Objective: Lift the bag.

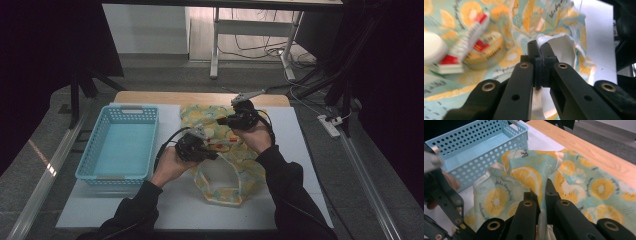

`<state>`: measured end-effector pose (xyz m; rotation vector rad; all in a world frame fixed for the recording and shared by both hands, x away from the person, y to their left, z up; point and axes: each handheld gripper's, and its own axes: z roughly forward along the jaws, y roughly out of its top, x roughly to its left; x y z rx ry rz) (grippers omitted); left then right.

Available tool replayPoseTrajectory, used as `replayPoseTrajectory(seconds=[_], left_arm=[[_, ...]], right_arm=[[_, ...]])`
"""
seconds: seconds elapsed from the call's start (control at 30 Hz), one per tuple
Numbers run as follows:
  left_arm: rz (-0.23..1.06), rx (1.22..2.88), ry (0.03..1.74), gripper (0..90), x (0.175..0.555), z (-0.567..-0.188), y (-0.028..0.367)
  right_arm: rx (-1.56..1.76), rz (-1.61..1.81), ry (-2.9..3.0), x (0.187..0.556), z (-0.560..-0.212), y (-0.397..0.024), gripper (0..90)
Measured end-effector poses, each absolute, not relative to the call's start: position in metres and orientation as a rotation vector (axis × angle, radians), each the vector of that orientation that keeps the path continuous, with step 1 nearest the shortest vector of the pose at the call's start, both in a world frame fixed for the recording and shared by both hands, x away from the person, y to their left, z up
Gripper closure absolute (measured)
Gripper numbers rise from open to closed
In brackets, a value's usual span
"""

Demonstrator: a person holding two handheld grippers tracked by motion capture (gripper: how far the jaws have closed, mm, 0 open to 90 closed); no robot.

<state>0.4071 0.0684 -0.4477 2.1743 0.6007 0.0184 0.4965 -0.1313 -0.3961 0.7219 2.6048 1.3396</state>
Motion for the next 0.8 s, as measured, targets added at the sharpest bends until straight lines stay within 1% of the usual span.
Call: replayPoseTrajectory(seconds=[0.8], left_arm=[[0.164, 2.032, 0.581, 90.0, 0.424, -0.340, 0.095]], right_arm=[[0.707, 1.391, 2.540, 0.501, -0.330, -0.142, 89.5]])
